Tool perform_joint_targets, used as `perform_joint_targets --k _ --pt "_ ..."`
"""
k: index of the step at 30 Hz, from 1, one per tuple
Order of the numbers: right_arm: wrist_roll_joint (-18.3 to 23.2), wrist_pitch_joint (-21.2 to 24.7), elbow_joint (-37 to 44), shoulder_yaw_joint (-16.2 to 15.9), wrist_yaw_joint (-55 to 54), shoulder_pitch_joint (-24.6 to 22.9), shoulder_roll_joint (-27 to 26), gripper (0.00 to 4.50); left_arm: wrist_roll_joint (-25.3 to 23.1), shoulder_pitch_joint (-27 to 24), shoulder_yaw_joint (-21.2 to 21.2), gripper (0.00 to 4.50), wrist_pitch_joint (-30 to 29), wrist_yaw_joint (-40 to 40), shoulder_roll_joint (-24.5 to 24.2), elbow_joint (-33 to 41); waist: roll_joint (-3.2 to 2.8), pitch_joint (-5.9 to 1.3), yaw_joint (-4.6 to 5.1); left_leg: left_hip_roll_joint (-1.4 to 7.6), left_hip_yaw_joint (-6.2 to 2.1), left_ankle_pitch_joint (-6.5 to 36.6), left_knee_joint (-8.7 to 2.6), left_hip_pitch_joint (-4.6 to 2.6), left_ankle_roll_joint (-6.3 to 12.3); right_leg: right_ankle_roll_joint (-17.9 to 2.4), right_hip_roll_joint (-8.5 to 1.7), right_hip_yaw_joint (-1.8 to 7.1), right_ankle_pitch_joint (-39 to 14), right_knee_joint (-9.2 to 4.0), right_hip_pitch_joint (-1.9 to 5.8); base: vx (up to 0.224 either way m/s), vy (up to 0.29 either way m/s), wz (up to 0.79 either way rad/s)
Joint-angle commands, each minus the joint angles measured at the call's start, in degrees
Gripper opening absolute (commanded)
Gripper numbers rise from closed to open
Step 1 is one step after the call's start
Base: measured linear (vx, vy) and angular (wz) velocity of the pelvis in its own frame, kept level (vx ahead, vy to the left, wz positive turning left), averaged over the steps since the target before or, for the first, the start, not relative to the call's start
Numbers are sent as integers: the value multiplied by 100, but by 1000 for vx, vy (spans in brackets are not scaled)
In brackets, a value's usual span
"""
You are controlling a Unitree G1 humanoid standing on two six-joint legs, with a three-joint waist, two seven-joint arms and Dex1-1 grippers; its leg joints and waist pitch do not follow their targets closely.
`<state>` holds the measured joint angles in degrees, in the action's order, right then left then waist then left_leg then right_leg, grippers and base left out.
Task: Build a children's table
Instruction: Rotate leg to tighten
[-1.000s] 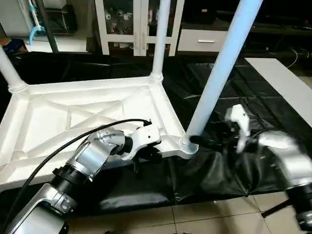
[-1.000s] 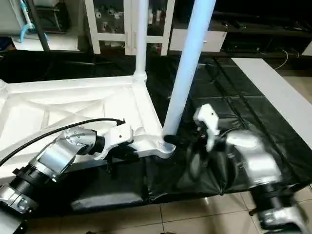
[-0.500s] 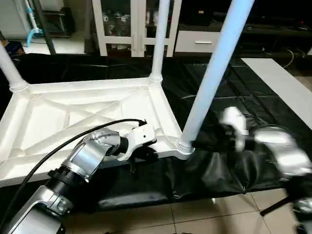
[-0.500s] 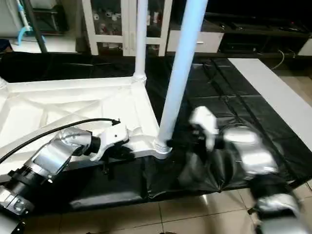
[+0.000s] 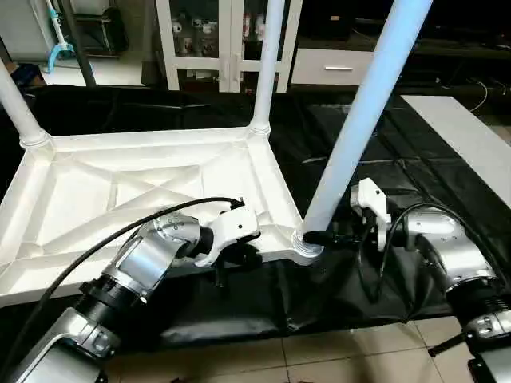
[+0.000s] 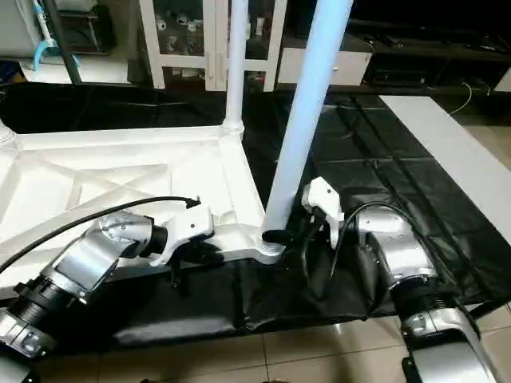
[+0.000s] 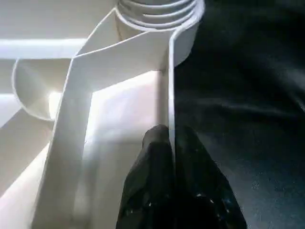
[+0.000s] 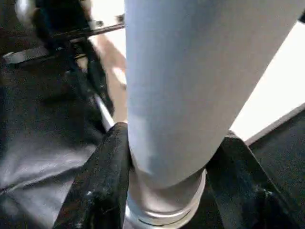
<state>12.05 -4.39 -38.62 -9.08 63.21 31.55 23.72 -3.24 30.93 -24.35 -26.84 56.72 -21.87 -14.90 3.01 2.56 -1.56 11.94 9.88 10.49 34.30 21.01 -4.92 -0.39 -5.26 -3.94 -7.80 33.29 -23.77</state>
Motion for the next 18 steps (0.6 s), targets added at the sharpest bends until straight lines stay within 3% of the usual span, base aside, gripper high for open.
perform_joint_targets --k 1,2,3,4,5,6,7,8,9,11,12,13,14,15,16,18 --pt "-557 309 -283 677 -3141 -162 -523 191 -72 0 355 0 -631 -1019 505 -100 12 -304 77 89 24 1607 -450 -13 46 -971 -195 178 -2393 -365 225 0 0 0" --pt "-557 309 -283 677 -3141 -162 -523 191 -72 0 355 0 -631 -1019 505 -100 8 -302 108 72 8 1674 -473 -18 -38 -866 -191 157 -2619 -402 219 0 0 0" --pt "-634 544 -246 916 -4261 -333 -841 191 -68 61 504 0 -716 -1369 735 -135 72 -349 189 57 -60 1776 -474 41 -150 -613 -218 97 -2962 -402 290 0 0 0" --pt "-648 553 -244 922 -4341 -352 -869 191 -70 68 512 0 -713 -1398 755 -143 56 -335 204 56 -60 1858 -486 31 -134 -547 -205 93 -3037 -427 259 0 0 0" --pt "-789 630 -233 970 -5123 -538 -1159 191 -93 140 594 0 -684 -1676 956 -230 23 -325 201 52 -46 2065 -447 -52 -113 -473 -209 98 -3179 -511 171 0 0 0" --pt "-835 604 -258 969 -5388 -577 -1292 191 -104 171 608 0 -654 -1762 1022 -284 28 -345 206 38 -25 2100 -422 -87 -103 -487 -204 116 -3102 -522 132 0 0 0" --pt "-858 591 -271 969 -5520 -597 -1358 191 -109 186 614 0 -639 -1805 1054 -311 27 -332 233 29 -35 2235 -446 -61 -56 -467 -175 100 -3087 -532 134 0 0 0" --pt "-935 508 -334 924 -5796 -610 -1516 191 -125 224 612 0 -607 -1881 1121 -373 -14 -324 233 23 -54 2346 -456 -59 -62 -419 -173 75 -3176 -536 143 0 0 0" --pt "-977 448 -379 892 -5935 -606 -1607 191 -132 248 609 0 -591 -1918 1156 -412 22 -323 263 7 -53 2521 -439 -74 -40 -296 -165 46 -3390 -587 117 0 0 0" --pt "-839 164 -524 888 -5935 -516 -1895 191 -138 289 590 0 -552 -1954 1220 -444 -6 -309 294 -3 -69 2747 -417 -115 -20 -182 -169 4 -3661 -654 73 0 0 0" --pt "-431 -176 -528 967 -5260 -375 -2099 191 -152 295 525 0 -515 -1868 1144 -421 -51 -311 334 -1 -105 2914 -427 -93 -7 -113 -177 -38 -3764 -677 101 0 0 0" --pt "-431 -176 -528 967 -5260 -375 -2099 191 -152 295 525 0 -515 -1868 1144 -421 -51 -311 334 -1 -105 2914 -427 -93 -7 -113 -177 -38 -3764 -677 101 0 0 0" --pt "-290 -330 -277 877 -4481 -347 -2086 191 -186 270 477 0 -467 -1731 1034 -392 -77 -316 361 19 -140 2967 -450 -62 0 -126 -187 -65 -3662 -673 155 0 0 0" --pt "-354 -341 -152 808 -4337 -360 -2046 226 -213 264 468 0 -446 -1687 1005 -390 -111 -330 351 59 -168 2953 -486 -56 28 -248 -210 -67 -3324 -655 211 0 0 0" --pt "-356 -327 -86 802 -4278 -367 -2003 247 -219 255 454 0 -420 -1642 975 -384 -113 -348 345 82 -175 2731 -516 0 39 -461 -226 -42 -2793 -594 265 0 0 0" --pt "-333 -254 437 727 -4040 -414 -1629 267 -213 176 293 0 -148 -1234 702 -330 -82 -335 287 77 -127 2538 -512 -13 79 -694 -225 6 -2429 -553 234 0 0 0"
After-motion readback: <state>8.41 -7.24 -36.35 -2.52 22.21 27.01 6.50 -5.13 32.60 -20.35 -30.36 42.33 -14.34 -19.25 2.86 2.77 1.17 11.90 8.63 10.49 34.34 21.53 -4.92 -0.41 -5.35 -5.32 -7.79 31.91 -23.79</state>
